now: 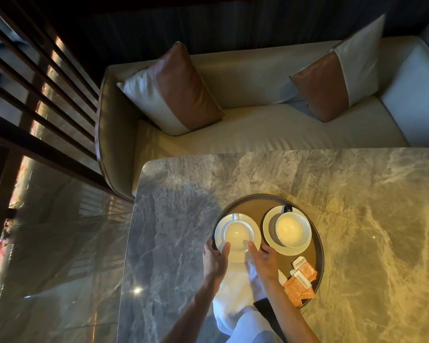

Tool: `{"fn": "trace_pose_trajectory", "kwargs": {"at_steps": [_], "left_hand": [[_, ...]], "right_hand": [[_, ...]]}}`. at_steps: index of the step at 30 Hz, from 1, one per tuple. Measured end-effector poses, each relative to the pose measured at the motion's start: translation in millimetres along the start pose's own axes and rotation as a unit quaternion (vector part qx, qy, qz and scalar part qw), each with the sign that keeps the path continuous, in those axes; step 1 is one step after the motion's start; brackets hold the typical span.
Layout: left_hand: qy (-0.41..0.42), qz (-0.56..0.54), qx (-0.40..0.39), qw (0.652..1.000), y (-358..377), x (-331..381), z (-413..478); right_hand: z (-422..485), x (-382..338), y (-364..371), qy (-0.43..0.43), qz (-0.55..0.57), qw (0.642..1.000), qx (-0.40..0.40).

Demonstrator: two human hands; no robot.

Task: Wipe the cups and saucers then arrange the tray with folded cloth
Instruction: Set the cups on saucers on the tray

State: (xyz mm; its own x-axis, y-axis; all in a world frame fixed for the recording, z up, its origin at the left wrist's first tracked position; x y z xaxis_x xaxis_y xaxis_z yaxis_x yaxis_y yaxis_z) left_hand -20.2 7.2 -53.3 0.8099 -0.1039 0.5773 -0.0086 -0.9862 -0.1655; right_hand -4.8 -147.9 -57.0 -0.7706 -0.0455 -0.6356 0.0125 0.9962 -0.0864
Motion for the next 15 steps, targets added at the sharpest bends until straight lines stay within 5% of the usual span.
{"fn": "trace_pose_trajectory", "kwargs": {"at_steps": [8,15], "left_hand": [[-0.071,-0.019,-0.015,0.997,7,-12,-2],[-0.016,-0.067,-0.011,0.998,13,-16,-12]], "right_hand": [[-15,-1,-3,0.028,-0.034,0.997,-0.058],[-22,1,-1,0.013,0.007,0.998,-0.064]]}}
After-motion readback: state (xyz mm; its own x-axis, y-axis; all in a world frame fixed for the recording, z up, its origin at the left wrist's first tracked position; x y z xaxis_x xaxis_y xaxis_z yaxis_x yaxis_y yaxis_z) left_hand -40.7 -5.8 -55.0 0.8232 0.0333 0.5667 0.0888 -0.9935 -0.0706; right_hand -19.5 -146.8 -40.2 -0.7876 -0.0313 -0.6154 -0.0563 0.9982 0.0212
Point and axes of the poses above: each hand's wrist, its own z-axis towards the middle knuckle, its own y-axis out of the palm, x = y × z, the point moved 4 cm from there along z, towards the middle knuckle, and after that the axes turned 15 degrees about -x, right-handed, at the moved point
